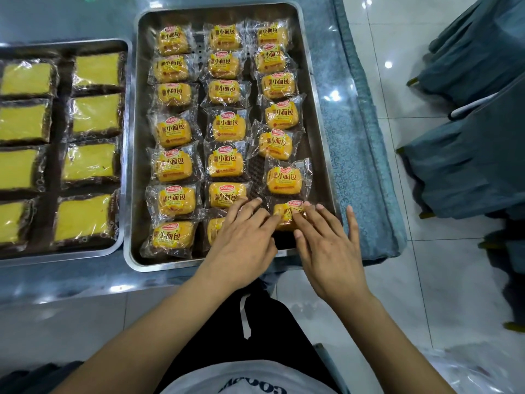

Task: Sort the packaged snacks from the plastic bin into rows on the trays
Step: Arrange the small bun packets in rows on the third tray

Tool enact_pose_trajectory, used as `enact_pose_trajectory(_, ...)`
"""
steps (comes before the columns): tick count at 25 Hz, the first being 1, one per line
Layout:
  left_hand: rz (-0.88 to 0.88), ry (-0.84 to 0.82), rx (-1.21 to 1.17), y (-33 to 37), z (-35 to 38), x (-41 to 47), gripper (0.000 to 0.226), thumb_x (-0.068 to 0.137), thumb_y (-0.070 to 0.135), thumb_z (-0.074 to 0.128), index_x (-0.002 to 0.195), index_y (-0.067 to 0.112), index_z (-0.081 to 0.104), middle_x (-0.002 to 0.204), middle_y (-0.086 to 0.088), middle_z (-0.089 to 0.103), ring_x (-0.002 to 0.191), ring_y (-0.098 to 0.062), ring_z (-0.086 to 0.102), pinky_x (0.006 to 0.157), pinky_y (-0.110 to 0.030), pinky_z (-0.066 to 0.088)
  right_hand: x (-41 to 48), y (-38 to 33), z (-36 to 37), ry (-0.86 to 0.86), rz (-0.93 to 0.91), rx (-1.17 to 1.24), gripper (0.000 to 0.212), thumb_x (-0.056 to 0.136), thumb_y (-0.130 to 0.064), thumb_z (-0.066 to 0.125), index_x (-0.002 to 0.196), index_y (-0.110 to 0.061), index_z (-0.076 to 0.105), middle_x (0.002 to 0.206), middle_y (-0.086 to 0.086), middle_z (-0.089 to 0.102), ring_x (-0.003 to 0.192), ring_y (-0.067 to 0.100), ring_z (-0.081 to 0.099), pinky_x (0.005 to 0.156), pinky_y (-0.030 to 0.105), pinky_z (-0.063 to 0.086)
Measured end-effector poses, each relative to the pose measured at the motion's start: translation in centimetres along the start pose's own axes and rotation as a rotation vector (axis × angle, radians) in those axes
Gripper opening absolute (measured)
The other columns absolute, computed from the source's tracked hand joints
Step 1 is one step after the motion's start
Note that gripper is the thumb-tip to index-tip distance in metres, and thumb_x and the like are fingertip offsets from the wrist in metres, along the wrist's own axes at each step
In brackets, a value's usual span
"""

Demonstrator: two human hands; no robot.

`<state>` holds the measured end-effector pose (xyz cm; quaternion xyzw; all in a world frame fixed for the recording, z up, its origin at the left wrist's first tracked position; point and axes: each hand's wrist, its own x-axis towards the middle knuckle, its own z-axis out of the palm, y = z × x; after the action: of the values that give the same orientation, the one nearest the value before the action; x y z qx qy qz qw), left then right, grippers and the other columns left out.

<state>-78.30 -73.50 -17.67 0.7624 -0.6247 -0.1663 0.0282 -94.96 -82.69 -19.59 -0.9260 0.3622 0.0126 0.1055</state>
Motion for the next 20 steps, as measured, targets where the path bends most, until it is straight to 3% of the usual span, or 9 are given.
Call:
enact_pose_trajectory(6,0.007,-0.031,0.109,1.7,0.6,-1.9,0.052,0.098,0.044,0.039,0.137,0.014,0.057,0.134,-0.005,0.054,0.145,-0.032,0.029,0.122,-0.054,0.009,-2.3,2.3,0.1,0.040,-0.078,-0.041,0.046,0.103,-0.042,0.040,0.144,-0.028,0.054,0.147,-0.004,0.054,0.140,0.021,0.044,0.119,0.062,0.016)
enact_pose_trajectory(11,-0.017,-0.066,-0.012,0.7,1.5,-2.0,0.058,0.096,0.050,0.034,0.148,0.023,0.041,0.147,0.000,0.045,0.151,-0.026,0.018,0.122,-0.056,0.003,-2.1,3.2,0.0,0.017,-0.122,-0.067,0.047,0.103,-0.045,0.040,0.145,-0.029,0.053,0.147,-0.007,0.054,0.145,0.017,0.039,0.120,0.063,0.010)
enact_pose_trajectory(15,-0.001,0.011,-0.089,0.1,1.1,-2.9,0.052,0.096,0.038,0.046,0.147,0.027,0.042,0.156,0.000,0.036,0.151,-0.025,0.015,0.122,-0.054,0.010,-1.2,2.2,-0.4,0.106,-0.132,0.062,0.043,0.103,-0.039,0.043,0.139,-0.021,0.059,0.143,-0.001,0.056,0.137,0.021,0.045,0.123,0.052,0.017)
enact_pose_trajectory(17,-0.100,0.096,-0.086,-0.1,0.7,-3.9,0.051,0.095,0.032,0.047,0.145,0.024,0.044,0.155,-0.001,0.038,0.147,-0.027,0.024,0.121,-0.052,0.019,0.0,0.7,-0.2,0.117,-0.153,0.136,0.042,0.102,-0.034,0.045,0.140,-0.019,0.057,0.143,0.001,0.055,0.131,0.022,0.047,0.121,0.044,0.024)
enact_pose_trajectory(20,-0.276,0.098,-0.086,-1.5,0.8,-5.7,0.051,0.098,0.037,0.038,0.148,0.025,0.041,0.156,-0.001,0.036,0.146,-0.027,0.023,0.120,-0.048,0.021,1.2,-1.2,0.9,0.014,-0.138,0.089,0.050,0.104,-0.042,0.037,0.150,-0.024,0.045,0.152,0.002,0.047,0.138,0.024,0.041,0.119,0.044,0.027)
